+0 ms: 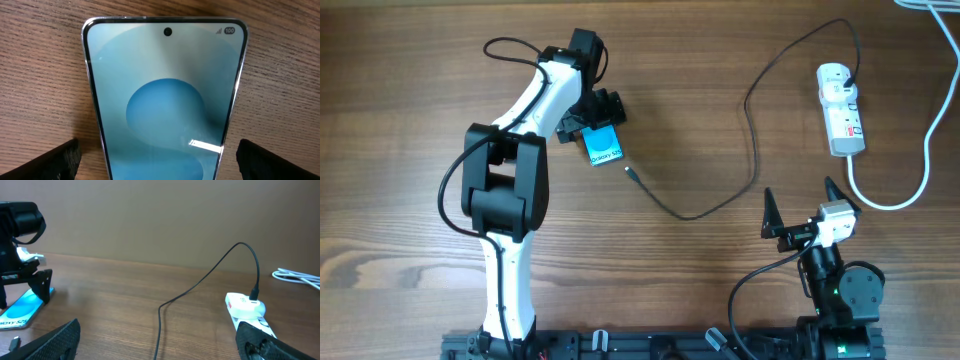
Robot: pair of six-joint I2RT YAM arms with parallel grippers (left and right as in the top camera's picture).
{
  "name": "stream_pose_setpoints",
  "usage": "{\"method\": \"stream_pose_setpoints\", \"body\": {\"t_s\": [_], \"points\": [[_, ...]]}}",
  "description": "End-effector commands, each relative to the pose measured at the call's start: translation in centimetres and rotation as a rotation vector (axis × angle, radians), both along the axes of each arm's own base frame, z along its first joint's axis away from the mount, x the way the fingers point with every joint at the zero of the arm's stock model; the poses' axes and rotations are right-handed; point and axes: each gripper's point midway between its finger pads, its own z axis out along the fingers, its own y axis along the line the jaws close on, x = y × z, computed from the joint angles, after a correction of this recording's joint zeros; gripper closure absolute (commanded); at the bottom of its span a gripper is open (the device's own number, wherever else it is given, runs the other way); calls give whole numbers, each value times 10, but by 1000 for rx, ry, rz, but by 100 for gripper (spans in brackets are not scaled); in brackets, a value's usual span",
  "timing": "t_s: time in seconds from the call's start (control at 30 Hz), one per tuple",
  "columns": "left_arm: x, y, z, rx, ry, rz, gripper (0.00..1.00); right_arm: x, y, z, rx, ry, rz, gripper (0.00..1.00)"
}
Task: Plug charger to phone and switch on socket
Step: 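Lower the left gripper and grasp the phone's bottom edge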
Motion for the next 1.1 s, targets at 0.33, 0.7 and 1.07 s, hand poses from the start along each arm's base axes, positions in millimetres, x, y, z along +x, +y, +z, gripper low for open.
{"method": "stream_pose_setpoints", "body": {"t_s": [0.33, 0.7, 1.07], "points": [[-18, -4, -22, 187, 37, -38, 3, 0, -3, 2, 2, -9, -14, 0], [-8, 1, -22, 138, 21, 21, 5, 0, -3, 2, 2, -9, -14, 0], [-19, -5, -23, 123, 60, 8, 0, 0, -3, 2, 2, -9, -14, 0]]}}
